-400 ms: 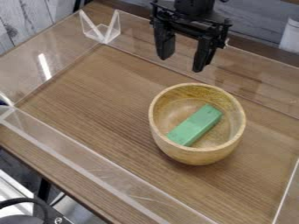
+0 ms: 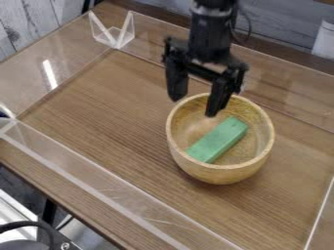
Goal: Remove the green block from inside the brown bowl and put it on the table
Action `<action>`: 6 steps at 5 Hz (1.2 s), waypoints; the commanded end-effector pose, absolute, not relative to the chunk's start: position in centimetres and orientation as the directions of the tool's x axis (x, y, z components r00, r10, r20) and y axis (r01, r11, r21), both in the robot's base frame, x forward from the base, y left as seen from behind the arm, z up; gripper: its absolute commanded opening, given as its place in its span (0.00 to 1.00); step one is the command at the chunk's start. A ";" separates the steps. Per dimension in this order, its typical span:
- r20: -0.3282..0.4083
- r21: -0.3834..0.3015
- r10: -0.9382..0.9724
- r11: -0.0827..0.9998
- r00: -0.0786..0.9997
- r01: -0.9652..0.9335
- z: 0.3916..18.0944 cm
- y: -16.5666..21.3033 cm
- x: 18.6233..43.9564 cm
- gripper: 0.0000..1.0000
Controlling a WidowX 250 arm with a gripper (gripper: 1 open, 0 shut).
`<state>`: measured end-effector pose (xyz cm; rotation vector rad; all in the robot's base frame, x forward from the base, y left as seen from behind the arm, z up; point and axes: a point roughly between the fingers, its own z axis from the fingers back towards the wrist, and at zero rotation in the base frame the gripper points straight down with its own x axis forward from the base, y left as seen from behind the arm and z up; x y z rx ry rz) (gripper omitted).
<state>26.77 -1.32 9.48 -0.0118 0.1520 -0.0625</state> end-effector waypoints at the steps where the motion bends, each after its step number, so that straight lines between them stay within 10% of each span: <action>1: -0.102 -0.027 -0.107 0.994 0.989 0.105 9.0 -2.3 26.8 1.00; 6: -0.069 -0.047 -0.201 0.979 0.977 0.198 4.6 -4.7 28.1 1.00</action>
